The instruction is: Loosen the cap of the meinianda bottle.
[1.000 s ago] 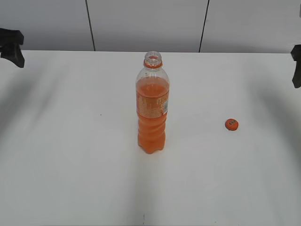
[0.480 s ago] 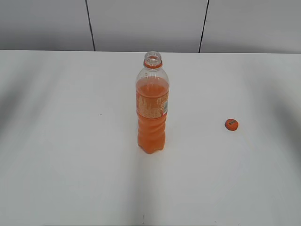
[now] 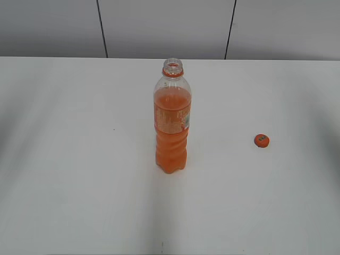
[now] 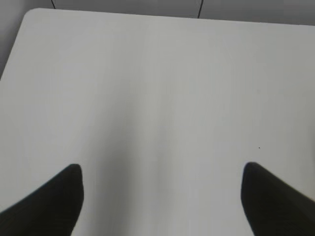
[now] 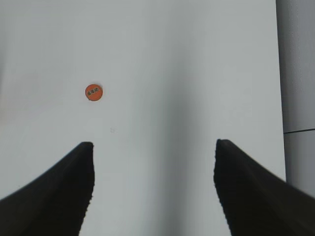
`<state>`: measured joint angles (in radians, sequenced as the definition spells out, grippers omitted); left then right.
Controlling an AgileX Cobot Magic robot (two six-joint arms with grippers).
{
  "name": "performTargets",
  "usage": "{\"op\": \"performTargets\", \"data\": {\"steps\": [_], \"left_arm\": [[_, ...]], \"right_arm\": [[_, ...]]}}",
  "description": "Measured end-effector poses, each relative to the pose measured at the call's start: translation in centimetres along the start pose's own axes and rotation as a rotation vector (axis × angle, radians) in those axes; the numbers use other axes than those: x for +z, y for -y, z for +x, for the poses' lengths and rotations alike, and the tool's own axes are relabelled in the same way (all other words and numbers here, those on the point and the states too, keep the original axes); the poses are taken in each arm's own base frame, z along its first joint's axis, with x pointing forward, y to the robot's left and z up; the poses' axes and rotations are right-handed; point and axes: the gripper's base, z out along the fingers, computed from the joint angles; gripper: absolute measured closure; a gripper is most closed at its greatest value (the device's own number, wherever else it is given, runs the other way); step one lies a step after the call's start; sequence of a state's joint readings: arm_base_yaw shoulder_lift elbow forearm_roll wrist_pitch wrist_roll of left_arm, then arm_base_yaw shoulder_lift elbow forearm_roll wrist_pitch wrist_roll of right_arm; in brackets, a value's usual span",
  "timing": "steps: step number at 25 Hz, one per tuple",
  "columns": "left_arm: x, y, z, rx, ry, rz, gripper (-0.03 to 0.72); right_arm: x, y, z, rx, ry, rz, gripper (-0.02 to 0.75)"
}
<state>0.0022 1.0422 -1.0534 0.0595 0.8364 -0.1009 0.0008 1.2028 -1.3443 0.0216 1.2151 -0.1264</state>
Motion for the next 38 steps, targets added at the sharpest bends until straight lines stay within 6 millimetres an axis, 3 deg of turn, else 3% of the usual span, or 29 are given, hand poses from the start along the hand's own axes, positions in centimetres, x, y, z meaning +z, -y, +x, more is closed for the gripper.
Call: {"op": "performTargets", "data": {"steps": [4, 8, 14, 22, 29, 34, 38], "left_arm": [[-2.0, -0.2, 2.1, 0.004, 0.088, 0.003, 0.097], [-4.5, -0.5, 4.3, 0.002, 0.187, 0.009, 0.097], [-6.3, -0.7, 6.8, -0.003, 0.268, 0.018, 0.097], [-7.4, -0.8, 11.5, -0.032, 0.306, 0.052, 0.097], [-9.7, -1.1, 15.9, -0.032, 0.375, 0.057, 0.109], [-11.0, -1.3, 17.8, -0.034, 0.451, 0.064, 0.126], [-10.9, -1.3, 18.9, -0.035, 0.44, 0.066, 0.126]], "right_arm": [[-2.2, -0.3, 1.8, -0.018, 0.054, 0.005, 0.172], [-2.9, -0.6, 4.3, -0.029, 0.083, 0.008, 0.172], [-3.8, -1.2, 8.9, -0.031, 0.158, 0.018, 0.172], [-3.7, -1.8, 14.5, -0.032, 0.239, 0.029, 0.172], [-2.8, -2.5, 19.0, -0.022, 0.345, 0.029, 0.172], [-1.6, -3.3, 21.7, 0.01, 0.415, -0.028, 0.172], [-2.1, -3.6, 23.0, 0.012, 0.491, -0.035, 0.172]]}}
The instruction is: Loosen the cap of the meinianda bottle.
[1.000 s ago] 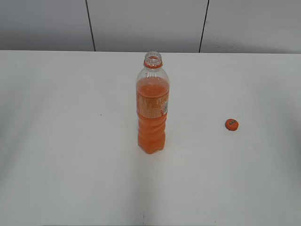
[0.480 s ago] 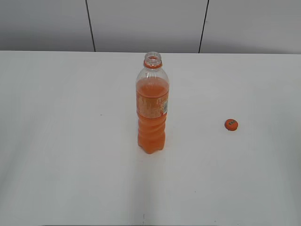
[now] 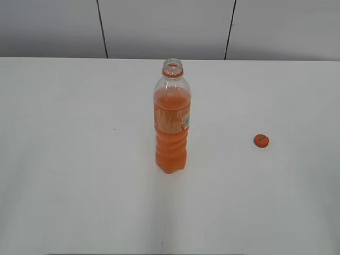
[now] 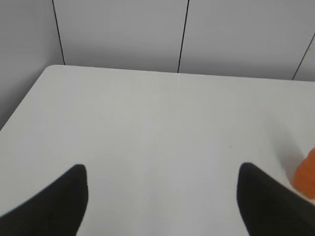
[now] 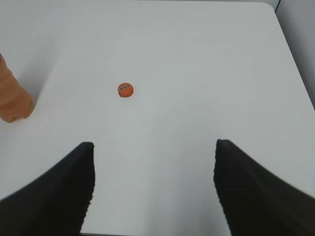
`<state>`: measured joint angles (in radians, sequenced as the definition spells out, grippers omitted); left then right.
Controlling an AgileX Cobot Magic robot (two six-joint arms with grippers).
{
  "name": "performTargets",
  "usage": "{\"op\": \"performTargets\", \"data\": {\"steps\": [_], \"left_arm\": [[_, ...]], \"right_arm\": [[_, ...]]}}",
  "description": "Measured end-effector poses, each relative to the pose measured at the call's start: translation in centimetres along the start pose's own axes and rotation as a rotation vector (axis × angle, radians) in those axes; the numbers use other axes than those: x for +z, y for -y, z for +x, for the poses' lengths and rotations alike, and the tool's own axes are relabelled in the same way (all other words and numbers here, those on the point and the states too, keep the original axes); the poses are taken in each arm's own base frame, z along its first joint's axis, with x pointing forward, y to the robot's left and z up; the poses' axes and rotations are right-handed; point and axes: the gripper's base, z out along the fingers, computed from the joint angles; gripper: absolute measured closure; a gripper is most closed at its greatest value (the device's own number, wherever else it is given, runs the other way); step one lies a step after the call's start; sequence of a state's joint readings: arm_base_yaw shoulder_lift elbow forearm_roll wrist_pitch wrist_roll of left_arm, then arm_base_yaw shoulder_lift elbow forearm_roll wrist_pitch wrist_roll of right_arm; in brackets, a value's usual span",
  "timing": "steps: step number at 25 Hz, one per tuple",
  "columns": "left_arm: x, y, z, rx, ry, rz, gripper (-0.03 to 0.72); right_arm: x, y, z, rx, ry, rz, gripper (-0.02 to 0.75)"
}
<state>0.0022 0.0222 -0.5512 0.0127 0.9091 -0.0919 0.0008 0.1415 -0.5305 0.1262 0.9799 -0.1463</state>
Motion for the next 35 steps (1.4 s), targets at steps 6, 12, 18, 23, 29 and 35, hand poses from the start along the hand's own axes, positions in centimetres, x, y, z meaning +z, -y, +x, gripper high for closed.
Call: {"op": "performTargets", "data": {"steps": [6, 12, 18, 23, 29, 35], "left_arm": [[-0.3, 0.0, 0.3, 0.0, -0.003, 0.0, 0.15], [-0.3, 0.0, 0.6, 0.0, -0.041, -0.003, 0.165], [-0.5, -0.1, 0.9, 0.003, -0.071, -0.006, 0.168], [-0.6, -0.1, 1.3, 0.002, -0.102, -0.008, 0.168], [-0.3, -0.1, 1.8, 0.002, -0.134, -0.01, 0.168], [-0.2, -0.1, 1.9, 0.001, -0.144, -0.009, 0.168]], "right_arm": [[-0.9, -0.2, 0.9, -0.005, 0.005, -0.005, 0.172], [-1.2, -0.4, 2.2, -0.024, -0.016, -0.009, 0.172], [-1.6, -0.4, 2.5, -0.033, 0.014, -0.002, 0.172], [-1.6, -0.4, 2.5, -0.036, 0.011, 0.0, 0.172], [-1.6, -0.3, 2.5, -0.037, 0.011, 0.002, 0.172], [-1.6, -0.3, 2.5, -0.037, 0.011, 0.002, 0.172]]}}
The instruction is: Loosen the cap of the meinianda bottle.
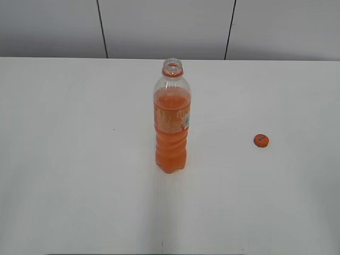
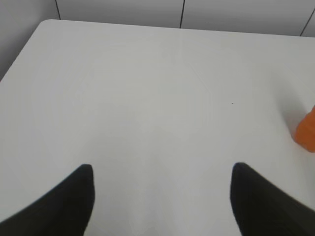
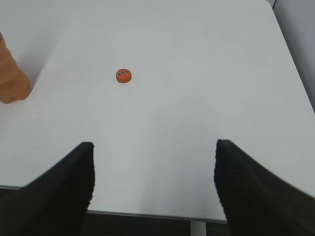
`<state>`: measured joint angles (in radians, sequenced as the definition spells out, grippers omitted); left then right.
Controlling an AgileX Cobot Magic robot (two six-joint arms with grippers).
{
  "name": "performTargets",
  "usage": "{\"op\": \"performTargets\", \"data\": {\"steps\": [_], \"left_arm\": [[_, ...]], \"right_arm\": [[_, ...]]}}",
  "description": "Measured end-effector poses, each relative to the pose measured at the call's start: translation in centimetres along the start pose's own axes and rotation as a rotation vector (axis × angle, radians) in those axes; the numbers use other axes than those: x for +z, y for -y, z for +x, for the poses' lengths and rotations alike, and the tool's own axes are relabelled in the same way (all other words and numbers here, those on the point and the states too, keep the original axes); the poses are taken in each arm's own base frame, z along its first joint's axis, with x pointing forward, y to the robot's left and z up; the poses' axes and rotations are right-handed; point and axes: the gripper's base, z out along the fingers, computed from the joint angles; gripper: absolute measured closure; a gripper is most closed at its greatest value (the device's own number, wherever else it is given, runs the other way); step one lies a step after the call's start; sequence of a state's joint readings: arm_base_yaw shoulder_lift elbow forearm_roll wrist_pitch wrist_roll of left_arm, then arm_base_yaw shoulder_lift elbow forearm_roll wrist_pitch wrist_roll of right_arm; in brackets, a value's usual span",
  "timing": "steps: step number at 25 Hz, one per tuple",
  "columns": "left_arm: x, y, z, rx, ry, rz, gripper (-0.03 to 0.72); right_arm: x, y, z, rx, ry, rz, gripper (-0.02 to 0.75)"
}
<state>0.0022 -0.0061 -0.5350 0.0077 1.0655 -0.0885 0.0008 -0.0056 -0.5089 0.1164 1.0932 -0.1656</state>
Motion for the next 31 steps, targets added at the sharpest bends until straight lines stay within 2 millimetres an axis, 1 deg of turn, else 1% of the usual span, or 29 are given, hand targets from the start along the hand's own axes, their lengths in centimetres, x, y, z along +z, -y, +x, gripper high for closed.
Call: {"op": "performTargets", "data": {"steps": [31], "left_arm": [[0.0, -0.03, 0.0, 0.002, 0.0, -0.004, 0.169]], "right_arm": [[0.0, 0.04, 0.01, 0.002, -0.001, 0.004, 0.172]]}}
